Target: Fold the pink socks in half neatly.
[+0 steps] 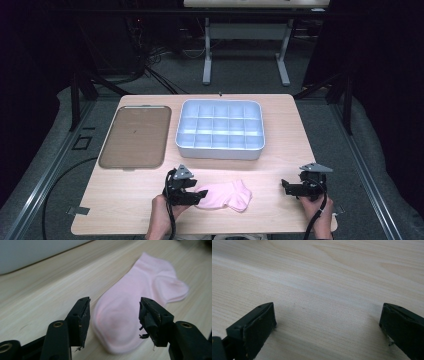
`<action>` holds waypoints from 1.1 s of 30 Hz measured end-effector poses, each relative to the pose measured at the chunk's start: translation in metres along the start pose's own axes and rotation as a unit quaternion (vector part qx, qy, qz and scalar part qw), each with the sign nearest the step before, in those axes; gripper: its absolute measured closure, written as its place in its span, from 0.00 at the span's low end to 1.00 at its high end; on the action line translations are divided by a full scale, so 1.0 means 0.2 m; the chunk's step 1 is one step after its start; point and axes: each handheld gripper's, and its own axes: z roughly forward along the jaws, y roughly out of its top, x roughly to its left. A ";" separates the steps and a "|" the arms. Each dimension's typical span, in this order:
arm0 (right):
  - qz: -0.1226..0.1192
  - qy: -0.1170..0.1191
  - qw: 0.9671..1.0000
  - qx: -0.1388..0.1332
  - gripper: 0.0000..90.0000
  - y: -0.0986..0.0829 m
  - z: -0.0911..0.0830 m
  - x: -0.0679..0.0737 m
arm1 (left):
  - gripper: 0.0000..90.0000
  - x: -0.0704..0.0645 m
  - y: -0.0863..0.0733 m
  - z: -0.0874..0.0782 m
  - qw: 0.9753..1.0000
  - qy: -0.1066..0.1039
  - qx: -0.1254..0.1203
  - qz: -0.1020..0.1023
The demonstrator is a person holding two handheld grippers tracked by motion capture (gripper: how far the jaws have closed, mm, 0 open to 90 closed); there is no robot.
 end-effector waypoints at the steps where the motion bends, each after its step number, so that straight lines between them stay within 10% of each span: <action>1: 0.000 0.000 1.000 0.000 0.00 0.00 0.00 0.00 | 0.50 0.01 -0.02 0.00 1.000 0.005 0.004 -0.002; 33: 0.001 0.001 1.000 0.002 0.01 0.00 0.00 0.00 | 0.88 0.09 -0.20 0.07 0.998 -0.043 -0.043 -0.019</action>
